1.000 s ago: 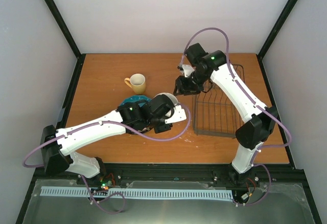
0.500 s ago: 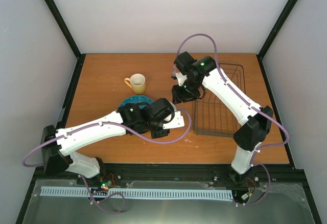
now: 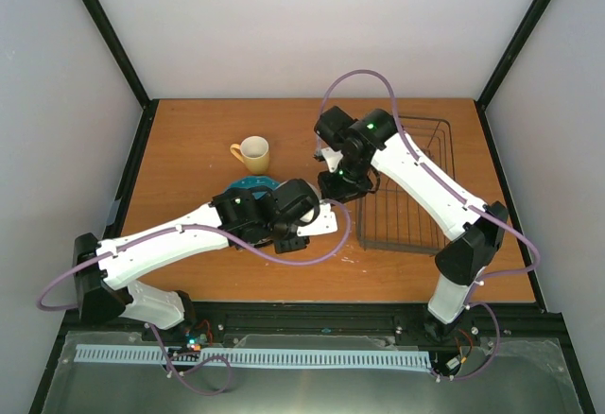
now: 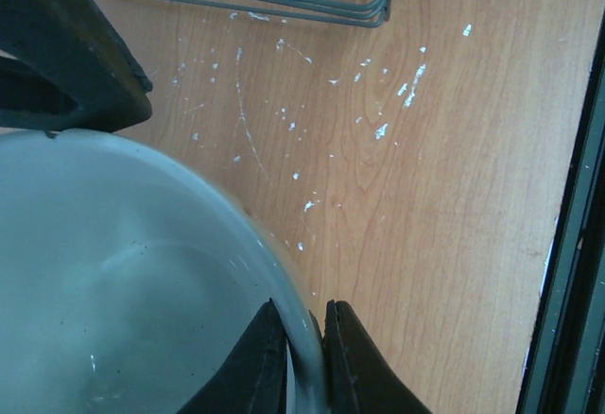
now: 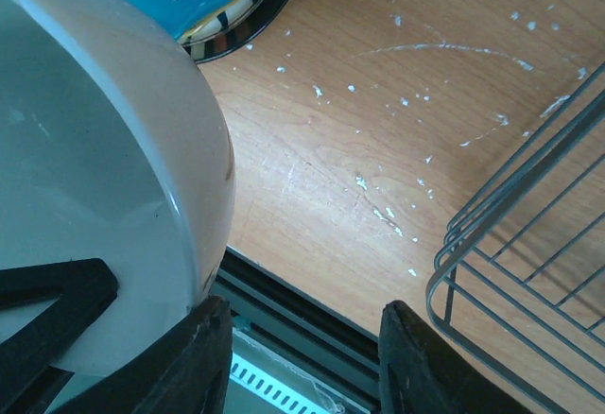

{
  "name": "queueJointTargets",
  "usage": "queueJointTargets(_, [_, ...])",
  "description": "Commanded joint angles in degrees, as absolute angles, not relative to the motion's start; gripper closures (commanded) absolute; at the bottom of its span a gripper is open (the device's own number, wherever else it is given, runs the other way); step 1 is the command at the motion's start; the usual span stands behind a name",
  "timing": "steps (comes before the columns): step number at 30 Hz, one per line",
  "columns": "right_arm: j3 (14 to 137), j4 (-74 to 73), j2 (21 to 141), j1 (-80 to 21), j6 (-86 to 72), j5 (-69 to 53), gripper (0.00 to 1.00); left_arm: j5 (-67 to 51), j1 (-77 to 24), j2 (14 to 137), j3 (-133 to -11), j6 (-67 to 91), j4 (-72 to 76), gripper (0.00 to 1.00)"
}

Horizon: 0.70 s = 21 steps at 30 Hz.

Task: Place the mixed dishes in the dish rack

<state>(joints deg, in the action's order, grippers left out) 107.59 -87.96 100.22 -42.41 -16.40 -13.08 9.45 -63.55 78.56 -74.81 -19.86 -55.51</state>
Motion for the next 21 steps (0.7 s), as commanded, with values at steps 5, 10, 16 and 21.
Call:
queueJointTargets(5, [114.80, -86.40, 97.43, -44.26, -17.63, -19.18, 0.51, 10.38, -64.16, 77.21, -78.24, -22.51, -46.09, 0.99])
queueJointTargets(10, [115.82, -86.37, 97.73, -44.12, -18.34, -23.60, 0.51, 10.07, -64.16, 77.24, -78.79, -22.59, -45.84, 1.00])
queueJointTargets(16, [115.75, -86.39, 98.09, -44.48, -17.98, -23.57, 0.51, 9.84, -64.16, 77.37, -78.56, -22.66, -45.71, 0.99])
queueJointTargets(21, [113.30, -86.40, 97.96, -45.18, -17.02, -17.12, 0.52, 10.17, -64.16, 77.27, -79.10, -22.74, -46.04, 0.99])
